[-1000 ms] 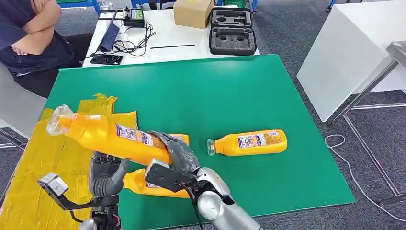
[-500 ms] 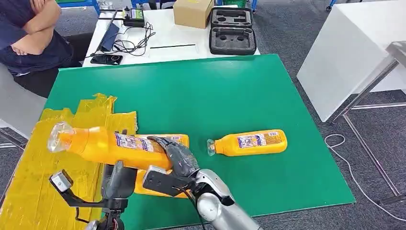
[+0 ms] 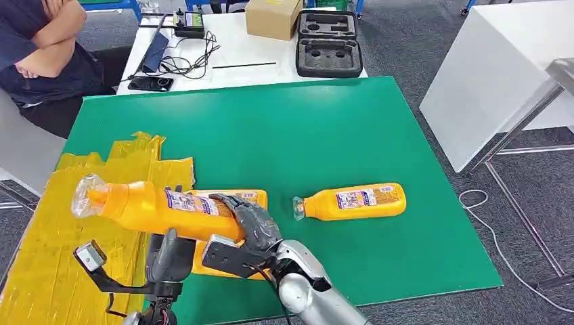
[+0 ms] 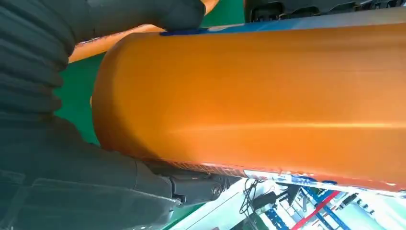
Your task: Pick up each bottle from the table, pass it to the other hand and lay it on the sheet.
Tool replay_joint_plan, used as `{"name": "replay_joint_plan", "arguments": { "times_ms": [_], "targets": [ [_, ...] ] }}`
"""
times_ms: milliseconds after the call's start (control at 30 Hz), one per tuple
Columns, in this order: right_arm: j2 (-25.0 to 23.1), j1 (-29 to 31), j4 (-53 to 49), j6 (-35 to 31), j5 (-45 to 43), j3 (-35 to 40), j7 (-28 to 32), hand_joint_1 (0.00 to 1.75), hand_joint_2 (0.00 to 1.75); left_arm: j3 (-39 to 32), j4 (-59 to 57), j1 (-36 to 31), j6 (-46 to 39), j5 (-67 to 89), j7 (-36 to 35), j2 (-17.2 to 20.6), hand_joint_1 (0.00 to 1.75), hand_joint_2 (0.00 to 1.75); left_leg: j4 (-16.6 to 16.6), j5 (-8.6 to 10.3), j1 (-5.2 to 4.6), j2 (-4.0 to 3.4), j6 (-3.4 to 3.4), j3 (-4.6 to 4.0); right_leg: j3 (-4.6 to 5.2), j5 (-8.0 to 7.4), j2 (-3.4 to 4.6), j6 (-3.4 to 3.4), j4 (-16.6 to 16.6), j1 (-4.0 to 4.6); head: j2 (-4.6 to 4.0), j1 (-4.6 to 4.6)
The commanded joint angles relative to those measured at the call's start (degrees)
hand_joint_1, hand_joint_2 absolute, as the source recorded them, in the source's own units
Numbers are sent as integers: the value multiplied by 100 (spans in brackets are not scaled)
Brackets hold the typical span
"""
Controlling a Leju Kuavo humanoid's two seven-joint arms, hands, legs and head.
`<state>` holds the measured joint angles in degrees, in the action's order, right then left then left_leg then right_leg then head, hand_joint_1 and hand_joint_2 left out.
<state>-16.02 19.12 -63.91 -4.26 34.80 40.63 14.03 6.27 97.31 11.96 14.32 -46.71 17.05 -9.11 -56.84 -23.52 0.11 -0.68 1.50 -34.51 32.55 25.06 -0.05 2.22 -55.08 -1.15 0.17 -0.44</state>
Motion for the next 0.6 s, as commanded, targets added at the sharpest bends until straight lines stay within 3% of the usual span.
{"name": "replay_joint_plan", "arguments": {
  "times_ms": [33,600],
  "targets": [
    [87,125,386,28,26,350,-13,175,175,392,-331,-239,83,3,-69,69,0,175,5,-2,3,15,-6,15,-19,4,-11,-9,6,3,0,2],
    [-41,44,529,277,156,959,-264,175,175,-331,2,-411,-1456,1757,541,-168,0,175,-9,-17,15,17,-14,26,-34,15,-10,-21,-1,16,0,2]
  ]
}}
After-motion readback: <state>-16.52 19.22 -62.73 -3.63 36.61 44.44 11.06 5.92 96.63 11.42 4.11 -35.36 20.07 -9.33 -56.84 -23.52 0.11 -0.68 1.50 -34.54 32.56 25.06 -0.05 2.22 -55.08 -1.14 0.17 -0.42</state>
